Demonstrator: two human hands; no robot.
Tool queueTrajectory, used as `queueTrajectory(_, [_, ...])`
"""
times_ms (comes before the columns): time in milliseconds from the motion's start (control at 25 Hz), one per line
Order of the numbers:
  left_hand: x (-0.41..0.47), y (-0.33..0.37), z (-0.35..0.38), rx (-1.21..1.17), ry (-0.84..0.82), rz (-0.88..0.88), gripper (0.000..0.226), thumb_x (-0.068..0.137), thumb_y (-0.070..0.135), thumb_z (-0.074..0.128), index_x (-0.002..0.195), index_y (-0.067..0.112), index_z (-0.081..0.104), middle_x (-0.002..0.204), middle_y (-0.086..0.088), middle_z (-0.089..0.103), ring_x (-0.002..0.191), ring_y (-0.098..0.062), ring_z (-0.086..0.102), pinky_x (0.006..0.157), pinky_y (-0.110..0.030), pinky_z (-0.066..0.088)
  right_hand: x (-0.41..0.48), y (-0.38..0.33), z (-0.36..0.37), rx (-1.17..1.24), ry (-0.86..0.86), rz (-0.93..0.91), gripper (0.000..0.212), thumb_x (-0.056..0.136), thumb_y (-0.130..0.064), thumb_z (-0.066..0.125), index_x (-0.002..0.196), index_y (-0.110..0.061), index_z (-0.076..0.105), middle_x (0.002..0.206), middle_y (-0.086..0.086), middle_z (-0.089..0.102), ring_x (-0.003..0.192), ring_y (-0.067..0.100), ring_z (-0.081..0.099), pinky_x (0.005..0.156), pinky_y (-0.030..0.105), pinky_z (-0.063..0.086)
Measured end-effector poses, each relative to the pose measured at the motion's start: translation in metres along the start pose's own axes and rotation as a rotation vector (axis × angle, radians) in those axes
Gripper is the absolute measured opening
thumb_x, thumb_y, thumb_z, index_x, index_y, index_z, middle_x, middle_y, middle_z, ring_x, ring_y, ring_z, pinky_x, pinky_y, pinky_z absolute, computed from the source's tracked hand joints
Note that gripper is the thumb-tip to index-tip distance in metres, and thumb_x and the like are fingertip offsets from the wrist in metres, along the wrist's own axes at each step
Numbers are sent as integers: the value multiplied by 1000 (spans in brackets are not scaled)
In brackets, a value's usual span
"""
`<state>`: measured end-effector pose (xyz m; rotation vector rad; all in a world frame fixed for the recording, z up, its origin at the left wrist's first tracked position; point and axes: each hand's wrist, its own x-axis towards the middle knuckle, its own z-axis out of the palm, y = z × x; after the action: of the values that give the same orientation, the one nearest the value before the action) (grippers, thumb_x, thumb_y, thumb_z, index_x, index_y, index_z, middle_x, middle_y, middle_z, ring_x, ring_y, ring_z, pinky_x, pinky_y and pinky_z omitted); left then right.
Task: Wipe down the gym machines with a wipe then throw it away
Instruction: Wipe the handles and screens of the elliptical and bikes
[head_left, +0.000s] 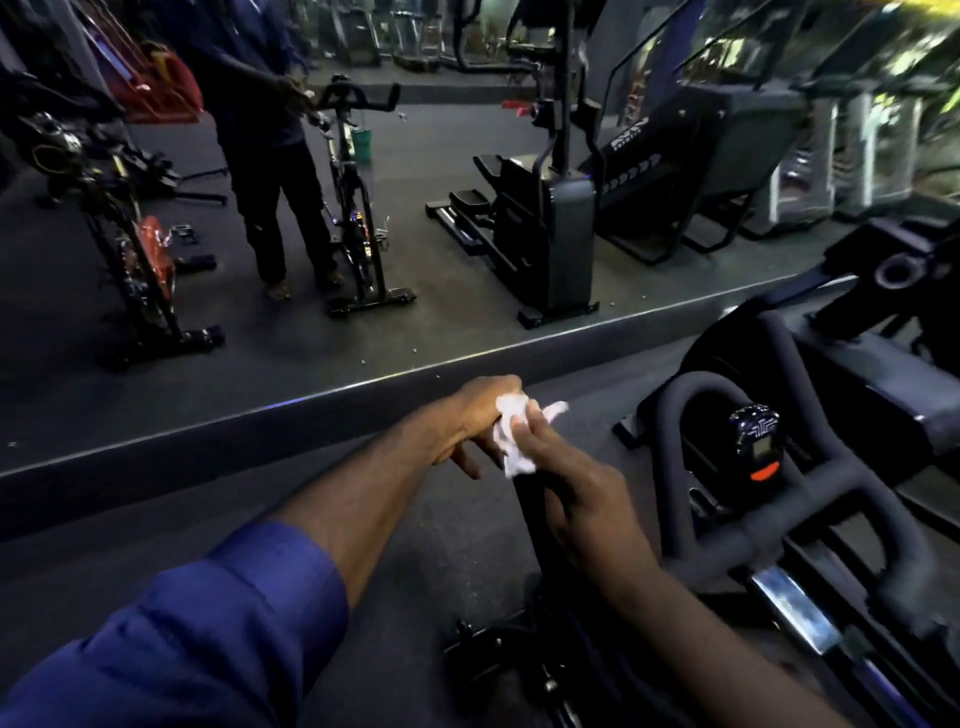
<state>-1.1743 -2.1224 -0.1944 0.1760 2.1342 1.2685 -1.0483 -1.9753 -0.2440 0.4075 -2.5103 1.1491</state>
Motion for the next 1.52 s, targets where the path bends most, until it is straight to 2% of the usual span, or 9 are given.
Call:
queueTrajectory(120, [1, 0, -5, 11, -73, -11, 49, 97, 36, 34, 109, 24, 79, 104, -9, 78, 88, -32, 78, 74, -49, 58, -55, 8, -15, -221, -203, -143, 58, 102, -4, 64, 156, -17, 47, 169, 0, 32, 156, 20, 30, 125, 39, 30])
queueTrajectory(240, [5, 0, -7, 60, -142, -5, 51, 100, 39, 31, 111, 23, 78, 105, -8, 77, 93, -35, 79, 75, -49, 59, -57, -4, -29, -419, -342, -309, 48, 114, -29, 32, 157, -11, 45, 168, 1, 34, 157, 22, 26, 124, 42, 29])
queueTrajectory(440, [11, 8, -22, 166, -218, -43, 50, 94, 45, 39, 125, 17, 66, 103, -15, 73, 80, -41, 74, 76, -65, 58, 15, -16, 2, -608, -255, -263, 49, 100, -3, 43, 147, -3, 56, 159, 9, 48, 158, 28, 23, 129, 44, 20])
queueTrajectory(600, [16, 8, -28, 251, -245, -55, 65, 98, 50, 30, 150, 15, 47, 104, -9, 79, 81, -36, 80, 77, -63, 59, -46, -2, -5, -621, -422, -290, 43, 109, -18, 35, 140, -6, 63, 158, 4, 51, 159, 24, 22, 126, 45, 24])
queueTrajectory(720, [20, 6, -26, 246, -255, -46, 69, 91, 47, 31, 149, 18, 51, 102, -7, 80, 78, -33, 80, 74, -59, 60, -74, -17, -33, -439, -486, -249, 39, 109, -17, 51, 146, -10, 59, 161, -2, 46, 156, 18, 30, 120, 44, 36])
queueTrajectory(960, [3, 4, -15, 143, -111, -17, 52, 104, 52, 31, 136, 18, 55, 108, -11, 71, 94, -40, 77, 88, -56, 56, 22, -38, -1, -153, 454, 118, 26, 90, -8, 67, 110, -19, 79, 112, -8, 77, 105, -2, 69, 90, 26, 55])
queueTrajectory(1040, [-1, 3, -8, 119, -38, -31, 51, 105, 52, 29, 136, 18, 52, 105, -10, 69, 91, -40, 77, 86, -52, 55, 26, -17, 10, -72, 439, 356, 15, 92, -11, 71, 95, -23, 80, 87, -11, 78, 84, -6, 68, 80, 27, 55])
queueTrajectory(1240, [4, 0, 3, 99, 57, -89, 62, 99, 58, 27, 133, 18, 59, 105, -6, 74, 79, -32, 78, 82, -48, 59, 2, 17, -19, 640, 288, 678, 6, 96, -4, 72, 99, -3, 77, 82, 7, 75, 69, 14, 63, 57, 27, 55])
queueTrajectory(1520, [-2, 4, 16, 111, 225, -205, 71, 85, 62, 27, 127, 20, 66, 105, -5, 77, 64, -26, 77, 71, -45, 60, 8, 27, -17, 654, 136, 454, 28, 91, 7, 69, 101, -16, 80, 99, -5, 81, 96, 10, 72, 83, 23, 56])
